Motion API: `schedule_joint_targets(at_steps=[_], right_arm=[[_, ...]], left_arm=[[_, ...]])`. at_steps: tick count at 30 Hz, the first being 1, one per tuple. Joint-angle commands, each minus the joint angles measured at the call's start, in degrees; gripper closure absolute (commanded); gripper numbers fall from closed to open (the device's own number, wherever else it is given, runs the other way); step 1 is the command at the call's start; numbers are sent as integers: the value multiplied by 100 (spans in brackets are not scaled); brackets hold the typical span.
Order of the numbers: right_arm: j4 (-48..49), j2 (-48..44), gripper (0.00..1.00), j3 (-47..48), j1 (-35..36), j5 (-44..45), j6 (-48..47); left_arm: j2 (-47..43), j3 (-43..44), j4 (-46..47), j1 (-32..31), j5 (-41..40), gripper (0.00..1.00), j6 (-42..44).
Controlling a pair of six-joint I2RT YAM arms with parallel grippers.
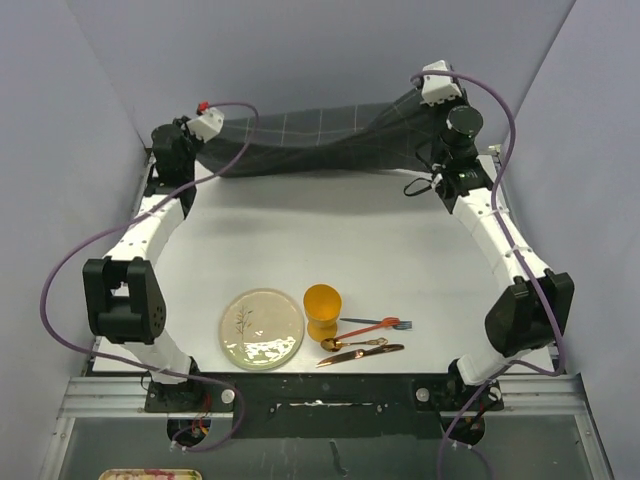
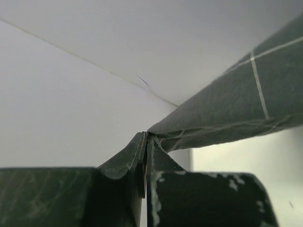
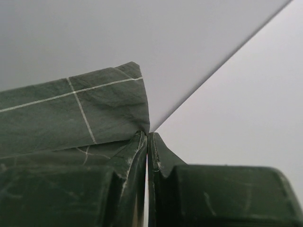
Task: Set the dinner table for one person
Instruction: Flatten out the napkin at the center of the board.
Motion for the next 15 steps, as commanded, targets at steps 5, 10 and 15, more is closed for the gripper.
schedule_joint_targets(at_steps=[5,10,15], right_arm=[[-2995,-865,100,-825,-159,-1706,1062],[-4412,-1073,100,-785,-165,-2542,822],[-5413,-1109,100,-516,-173,-3009,612]], left_arm=[[-1567,-1540,171,-96,669,100,73],[-2070,-1966,-562,-238,1026,100,45],[-2461,-2386,-1142,-436,1260,100,32]])
